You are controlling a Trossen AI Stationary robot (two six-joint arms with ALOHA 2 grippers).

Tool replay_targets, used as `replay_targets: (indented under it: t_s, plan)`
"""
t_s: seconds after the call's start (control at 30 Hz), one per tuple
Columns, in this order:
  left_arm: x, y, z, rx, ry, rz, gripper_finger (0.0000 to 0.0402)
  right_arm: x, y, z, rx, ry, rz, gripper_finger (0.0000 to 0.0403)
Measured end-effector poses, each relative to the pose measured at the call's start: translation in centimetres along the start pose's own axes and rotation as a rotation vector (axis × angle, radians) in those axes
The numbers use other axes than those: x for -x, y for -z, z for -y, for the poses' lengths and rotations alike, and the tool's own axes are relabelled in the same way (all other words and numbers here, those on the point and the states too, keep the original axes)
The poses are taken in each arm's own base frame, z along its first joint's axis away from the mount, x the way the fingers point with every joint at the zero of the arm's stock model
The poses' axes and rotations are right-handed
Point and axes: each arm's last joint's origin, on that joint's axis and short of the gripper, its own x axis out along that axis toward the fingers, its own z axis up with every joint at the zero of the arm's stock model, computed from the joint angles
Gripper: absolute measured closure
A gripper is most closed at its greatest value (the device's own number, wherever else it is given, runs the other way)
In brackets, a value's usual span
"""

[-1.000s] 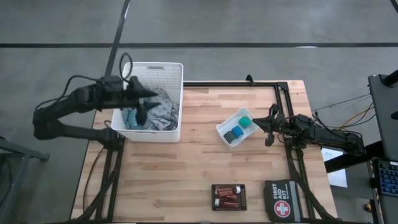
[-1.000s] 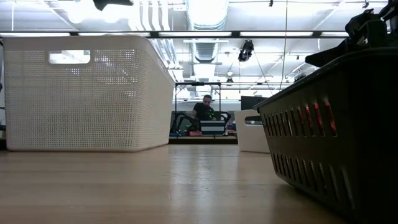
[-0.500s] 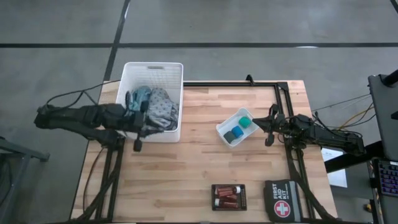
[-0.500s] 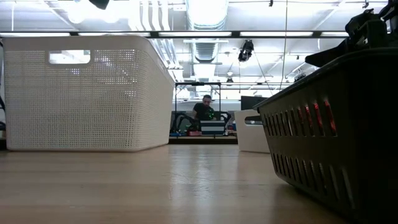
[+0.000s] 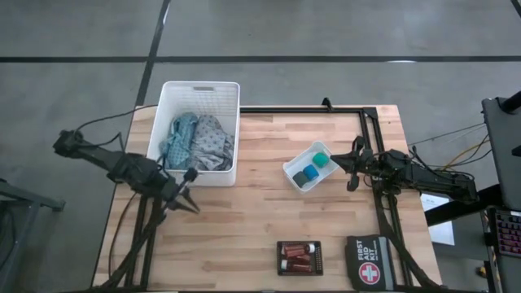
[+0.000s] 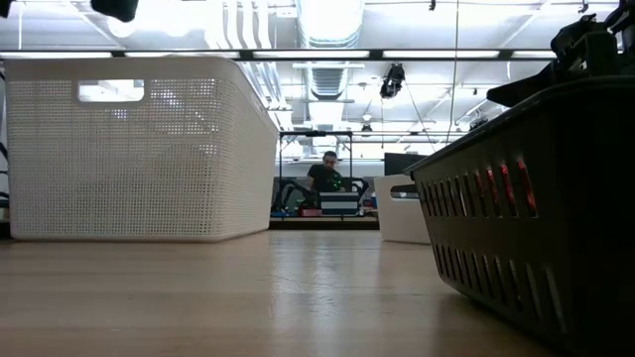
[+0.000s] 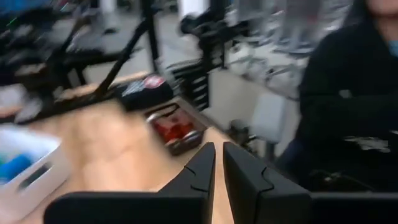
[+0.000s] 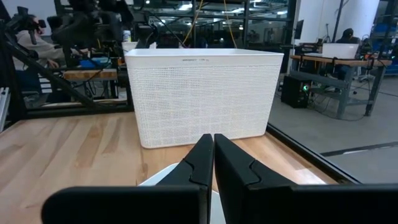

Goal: Pick & place medical supplies in basket/bin
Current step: Return to Home Position

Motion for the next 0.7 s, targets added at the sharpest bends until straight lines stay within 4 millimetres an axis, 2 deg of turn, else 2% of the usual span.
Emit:
replay_targets:
  t_s: [0.27, 0.5, 0.7]
  plan:
    - [0.5, 1.8, 1.5, -0.205, 0.113, 0.066, 0.0366, 0.0, 0.0, 0.0, 0.000, 0.000, 0.000, 0.0392]
    - [0.1, 3.2, 1.7, -0.125, 0.121, 0.084, 0.0366, 0.0, 0.0, 0.0, 0.000, 0.000, 0.000, 0.0392]
    - [-0.5, 4.6, 2.1, -0.121, 0.128, 0.146, 0.0366, 0.0, 0.0, 0.0, 0.000, 0.000, 0.000, 0.0392]
